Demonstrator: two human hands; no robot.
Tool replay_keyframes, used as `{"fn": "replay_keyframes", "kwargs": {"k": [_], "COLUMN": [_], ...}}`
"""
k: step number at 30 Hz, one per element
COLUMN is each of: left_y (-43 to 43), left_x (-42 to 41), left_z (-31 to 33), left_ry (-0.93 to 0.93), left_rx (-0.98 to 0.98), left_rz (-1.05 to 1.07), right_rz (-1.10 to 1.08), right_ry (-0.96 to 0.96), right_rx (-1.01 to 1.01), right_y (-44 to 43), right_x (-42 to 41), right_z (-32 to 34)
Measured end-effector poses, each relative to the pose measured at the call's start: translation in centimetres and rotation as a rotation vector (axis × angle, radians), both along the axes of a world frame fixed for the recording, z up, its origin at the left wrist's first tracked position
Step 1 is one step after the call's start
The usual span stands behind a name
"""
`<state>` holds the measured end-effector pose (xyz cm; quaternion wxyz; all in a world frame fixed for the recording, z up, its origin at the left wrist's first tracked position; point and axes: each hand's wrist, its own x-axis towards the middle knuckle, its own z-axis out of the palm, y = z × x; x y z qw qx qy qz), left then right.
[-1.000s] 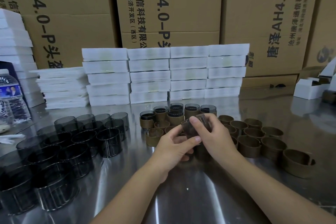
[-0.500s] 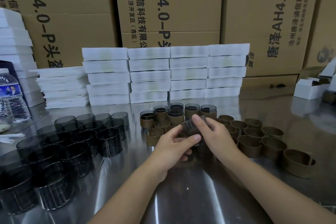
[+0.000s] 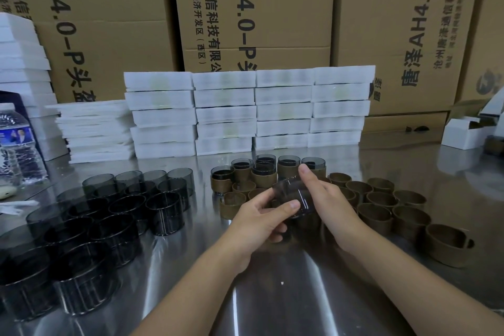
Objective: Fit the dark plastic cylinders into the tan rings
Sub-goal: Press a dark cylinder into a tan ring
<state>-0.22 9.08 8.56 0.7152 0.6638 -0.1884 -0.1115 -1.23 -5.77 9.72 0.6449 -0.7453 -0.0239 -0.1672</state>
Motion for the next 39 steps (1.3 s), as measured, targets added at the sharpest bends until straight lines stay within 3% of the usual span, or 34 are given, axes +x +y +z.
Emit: {"fn": "replay_keyframes", "kwargs": {"k": [18,26,33,39], "left_y": [0.2,-0.1,-0.2,-0.3], "left_x": [-0.4,-0.5,-0.5,-0.5], "left_z": [0.4,0.3,0.2,0.1], "left_ry": [0.035,0.035,-0.005,-0.017], "left_rx": [-0.084,-0.066,-0.011,-0.043], "left_rz": [-0.140,-0.089,-0.034,-0.007], "right_rz": [0.047,0.005,-0.159,-0.180], "right_ry": [0.040,-0.098,-0.302,-0.326], "right_rx": [0.050,0.043,-0.110,-0.183], "right_y": [-0.3,-0.2,0.2,0.5], "right_x": [0.0,-0.1,-0.3,-0.3], "right_z": [0.4,0.5,-0.4,-0.6]}}
